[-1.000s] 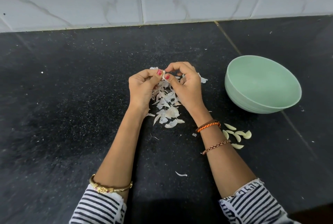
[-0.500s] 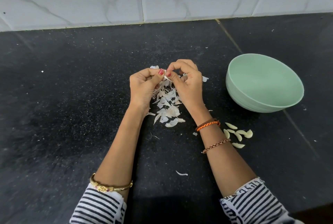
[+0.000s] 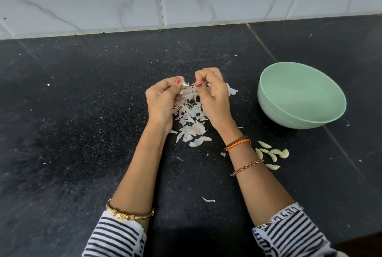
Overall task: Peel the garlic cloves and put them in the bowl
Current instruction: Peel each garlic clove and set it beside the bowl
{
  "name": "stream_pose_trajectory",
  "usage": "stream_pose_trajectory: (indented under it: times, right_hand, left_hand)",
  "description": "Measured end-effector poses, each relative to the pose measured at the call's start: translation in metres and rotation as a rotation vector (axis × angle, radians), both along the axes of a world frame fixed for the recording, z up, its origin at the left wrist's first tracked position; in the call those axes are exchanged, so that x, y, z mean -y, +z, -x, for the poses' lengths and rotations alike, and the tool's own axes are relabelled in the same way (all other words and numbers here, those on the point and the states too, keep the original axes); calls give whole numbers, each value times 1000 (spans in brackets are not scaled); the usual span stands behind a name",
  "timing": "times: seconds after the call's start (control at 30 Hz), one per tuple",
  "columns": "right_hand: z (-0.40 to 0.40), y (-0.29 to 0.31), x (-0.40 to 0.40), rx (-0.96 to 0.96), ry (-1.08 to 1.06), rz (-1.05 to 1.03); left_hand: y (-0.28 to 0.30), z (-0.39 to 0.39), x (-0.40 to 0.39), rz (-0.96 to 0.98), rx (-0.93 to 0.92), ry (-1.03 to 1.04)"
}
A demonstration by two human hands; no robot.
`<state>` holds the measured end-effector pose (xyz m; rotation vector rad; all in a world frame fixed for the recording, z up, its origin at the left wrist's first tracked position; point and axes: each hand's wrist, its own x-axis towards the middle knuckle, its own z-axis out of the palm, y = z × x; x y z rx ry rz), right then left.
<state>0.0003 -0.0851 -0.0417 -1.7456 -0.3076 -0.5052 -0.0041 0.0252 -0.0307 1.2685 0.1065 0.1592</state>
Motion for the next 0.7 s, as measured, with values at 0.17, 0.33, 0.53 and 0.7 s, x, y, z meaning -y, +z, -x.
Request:
stream_pose_trajectory:
  times: [0.17,0.33,0.53,0.7]
  right_hand:
    - [4,4,5,-131,-13,-260]
    - [9,5,-3,-224,34,-202]
    - [9,5,-3,-278,69,-195]
    - [8,2,-4,-195,51,-140]
  left_hand:
    - [-4,0,-7,-49,56,97]
    - [-3,3,-2,-112,108,66]
    - [-4,2,-1,-205,158,75]
    - [-7,2,-1,-228,202,38]
